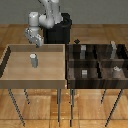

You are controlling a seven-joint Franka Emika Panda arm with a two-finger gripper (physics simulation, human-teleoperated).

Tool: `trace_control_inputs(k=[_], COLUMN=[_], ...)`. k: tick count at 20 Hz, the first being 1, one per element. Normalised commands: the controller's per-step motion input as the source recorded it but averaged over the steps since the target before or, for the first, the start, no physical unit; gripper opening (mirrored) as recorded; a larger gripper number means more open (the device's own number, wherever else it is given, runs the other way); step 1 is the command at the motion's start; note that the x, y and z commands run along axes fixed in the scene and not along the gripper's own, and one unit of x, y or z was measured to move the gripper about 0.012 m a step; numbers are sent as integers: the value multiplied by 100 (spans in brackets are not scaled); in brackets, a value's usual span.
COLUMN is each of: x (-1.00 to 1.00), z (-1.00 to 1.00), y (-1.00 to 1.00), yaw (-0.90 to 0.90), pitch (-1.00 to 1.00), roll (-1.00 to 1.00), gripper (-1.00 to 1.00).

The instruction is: Place the milk carton into the appropriate compartment.

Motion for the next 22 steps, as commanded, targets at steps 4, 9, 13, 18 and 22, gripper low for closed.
trace_control_inputs(k=[4,9,13,18,22], x=[100,0,25,100,0], z=[0,0,0,0,0], y=[0,0,0,0,25], yaw=[4,12,4,0,0], pitch=[0,0,0,0,0], roll=[0,0,0,0,0], gripper=[100,100,100,100,100])
